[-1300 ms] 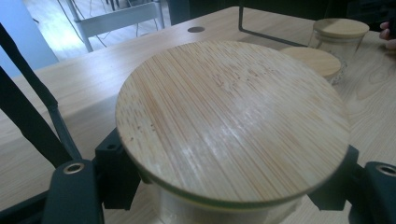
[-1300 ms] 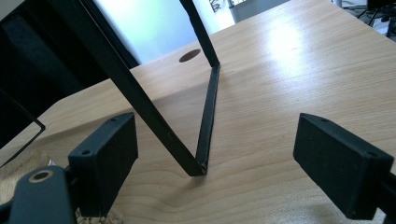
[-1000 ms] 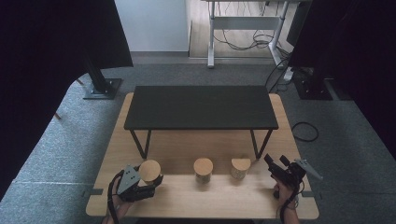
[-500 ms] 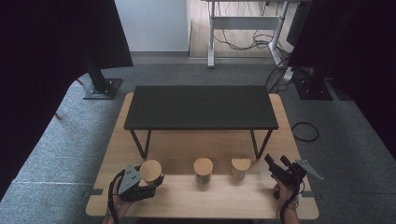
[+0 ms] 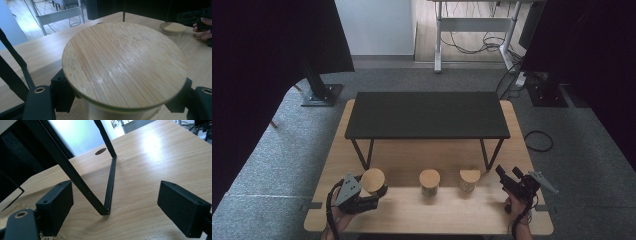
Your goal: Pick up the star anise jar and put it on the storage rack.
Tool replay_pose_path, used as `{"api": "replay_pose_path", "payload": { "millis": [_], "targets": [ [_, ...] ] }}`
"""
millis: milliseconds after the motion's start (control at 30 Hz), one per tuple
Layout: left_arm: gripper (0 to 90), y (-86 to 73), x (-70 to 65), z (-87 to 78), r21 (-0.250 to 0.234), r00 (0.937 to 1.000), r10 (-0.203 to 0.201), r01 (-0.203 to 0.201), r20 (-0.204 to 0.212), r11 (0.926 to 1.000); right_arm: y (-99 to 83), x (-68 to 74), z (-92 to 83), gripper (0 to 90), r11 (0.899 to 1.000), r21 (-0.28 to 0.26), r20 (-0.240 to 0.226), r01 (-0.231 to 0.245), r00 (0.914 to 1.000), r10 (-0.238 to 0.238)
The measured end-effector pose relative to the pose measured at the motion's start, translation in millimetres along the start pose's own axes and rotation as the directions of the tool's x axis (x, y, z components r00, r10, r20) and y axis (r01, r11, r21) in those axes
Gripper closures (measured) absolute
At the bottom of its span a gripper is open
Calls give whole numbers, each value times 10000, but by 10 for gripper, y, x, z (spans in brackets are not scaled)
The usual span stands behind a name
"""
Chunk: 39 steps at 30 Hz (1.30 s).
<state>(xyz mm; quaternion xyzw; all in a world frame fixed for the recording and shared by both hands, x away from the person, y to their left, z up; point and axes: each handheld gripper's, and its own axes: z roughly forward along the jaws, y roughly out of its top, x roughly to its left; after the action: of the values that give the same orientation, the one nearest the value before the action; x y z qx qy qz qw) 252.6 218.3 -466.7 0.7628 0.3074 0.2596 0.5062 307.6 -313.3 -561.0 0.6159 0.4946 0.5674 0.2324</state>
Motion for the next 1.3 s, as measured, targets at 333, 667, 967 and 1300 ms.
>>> {"api": "replay_pose_path", "payload": {
  "millis": [333,667,967,1300],
  "targets": [
    [256,99,0,-4,46,9997,254,-254,-15,9997,-3,1,-5,129,10000,-16,-20,-26,10000,26],
    [256,139,22,-30,-77,9998,216,-217,-12,9997,-6,2,-8,129,10000,-29,3,-46,10000,46],
    [256,180,48,-53,-163,9998,186,-188,-84,9997,-5,0,-7,129,10000,-20,-15,-72,10000,72],
    [256,235,52,-85,-321,9998,211,-212,-41,9993,-4,-1,-6,130,10000,-6,-25,-83,10000,83]
  ]
}}
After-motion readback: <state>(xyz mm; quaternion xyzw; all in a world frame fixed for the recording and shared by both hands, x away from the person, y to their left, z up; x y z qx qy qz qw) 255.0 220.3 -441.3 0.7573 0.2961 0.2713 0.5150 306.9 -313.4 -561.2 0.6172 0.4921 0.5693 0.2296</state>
